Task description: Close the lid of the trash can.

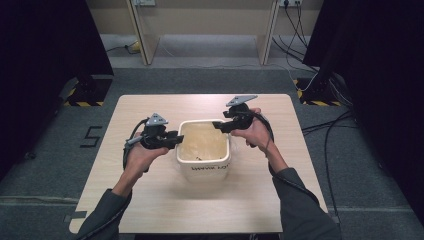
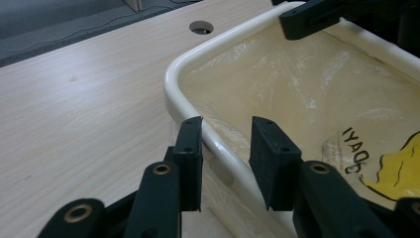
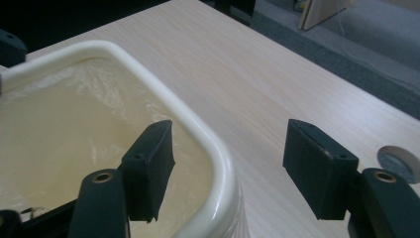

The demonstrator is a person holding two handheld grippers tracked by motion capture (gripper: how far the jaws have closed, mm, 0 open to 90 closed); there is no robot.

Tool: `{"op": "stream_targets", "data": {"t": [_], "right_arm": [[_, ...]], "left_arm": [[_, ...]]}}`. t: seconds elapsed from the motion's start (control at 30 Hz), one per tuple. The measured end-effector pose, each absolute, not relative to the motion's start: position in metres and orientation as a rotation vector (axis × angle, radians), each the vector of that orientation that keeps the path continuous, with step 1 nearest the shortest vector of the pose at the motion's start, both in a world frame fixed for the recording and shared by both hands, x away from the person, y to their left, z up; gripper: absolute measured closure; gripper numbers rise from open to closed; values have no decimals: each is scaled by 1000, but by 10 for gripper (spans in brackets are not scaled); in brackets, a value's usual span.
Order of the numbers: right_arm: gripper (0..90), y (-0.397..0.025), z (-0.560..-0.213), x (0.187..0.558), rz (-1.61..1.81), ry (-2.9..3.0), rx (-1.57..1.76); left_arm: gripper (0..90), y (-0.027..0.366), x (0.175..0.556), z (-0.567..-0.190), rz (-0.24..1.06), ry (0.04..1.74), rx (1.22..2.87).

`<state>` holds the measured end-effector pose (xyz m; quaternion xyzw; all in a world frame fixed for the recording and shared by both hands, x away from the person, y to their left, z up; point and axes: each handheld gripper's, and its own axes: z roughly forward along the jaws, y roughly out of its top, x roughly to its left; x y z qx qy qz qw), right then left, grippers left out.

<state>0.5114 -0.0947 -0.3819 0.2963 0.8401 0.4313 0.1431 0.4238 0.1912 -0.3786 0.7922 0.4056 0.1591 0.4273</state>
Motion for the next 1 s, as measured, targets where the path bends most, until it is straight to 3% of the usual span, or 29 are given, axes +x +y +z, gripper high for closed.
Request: {"op": "stream_targets", "data": {"t": [0.23,0.5,0.83,1.0], "right_arm": [[389,-103,-378,486,1129,2403,925],[525,-105,-383,483,1186,2429,954],[517,-108,-399,484,1216,2414,1015],[472,-108,-409,485,1257,2415,1025]], "left_arm": [[631,189,422,-378,400,1007,1986],[606,187,419,-380,391,991,1994],[596,188,420,-390,366,988,1975],[597,188,419,-391,372,982,1966]]}}
